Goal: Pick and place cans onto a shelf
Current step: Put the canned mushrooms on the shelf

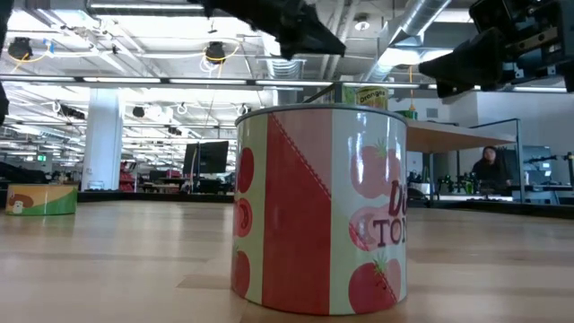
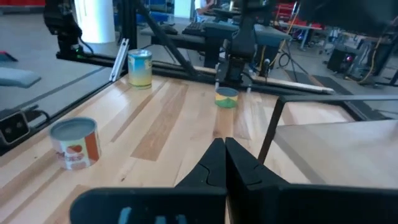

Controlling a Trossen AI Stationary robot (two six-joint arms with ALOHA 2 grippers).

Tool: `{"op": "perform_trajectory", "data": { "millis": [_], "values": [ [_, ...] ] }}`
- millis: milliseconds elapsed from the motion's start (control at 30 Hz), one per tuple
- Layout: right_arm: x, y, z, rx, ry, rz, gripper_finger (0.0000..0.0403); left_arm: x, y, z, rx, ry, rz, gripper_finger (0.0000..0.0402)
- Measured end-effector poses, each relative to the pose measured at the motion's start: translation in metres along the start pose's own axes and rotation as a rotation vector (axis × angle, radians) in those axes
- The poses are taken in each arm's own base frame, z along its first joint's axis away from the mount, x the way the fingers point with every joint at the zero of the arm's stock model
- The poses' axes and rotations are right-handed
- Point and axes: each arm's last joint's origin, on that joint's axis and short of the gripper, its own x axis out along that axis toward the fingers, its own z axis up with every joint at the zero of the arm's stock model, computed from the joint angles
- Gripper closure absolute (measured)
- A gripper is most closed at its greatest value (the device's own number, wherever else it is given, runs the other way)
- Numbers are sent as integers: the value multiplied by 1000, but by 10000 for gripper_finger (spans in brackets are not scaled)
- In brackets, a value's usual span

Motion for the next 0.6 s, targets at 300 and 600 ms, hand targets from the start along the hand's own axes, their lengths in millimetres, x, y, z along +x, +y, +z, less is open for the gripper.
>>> {"op": "perform_trajectory", "data": {
  "millis": [300,600],
  "values": [
    [0,-1,6,-50,-64,-9,396,-47,-13,-37,-51,-103,79,401],
    [-1,-2,17,-209,-167,-32,396,-92,-41,-52,-67,46,61,401]
  ]
}}
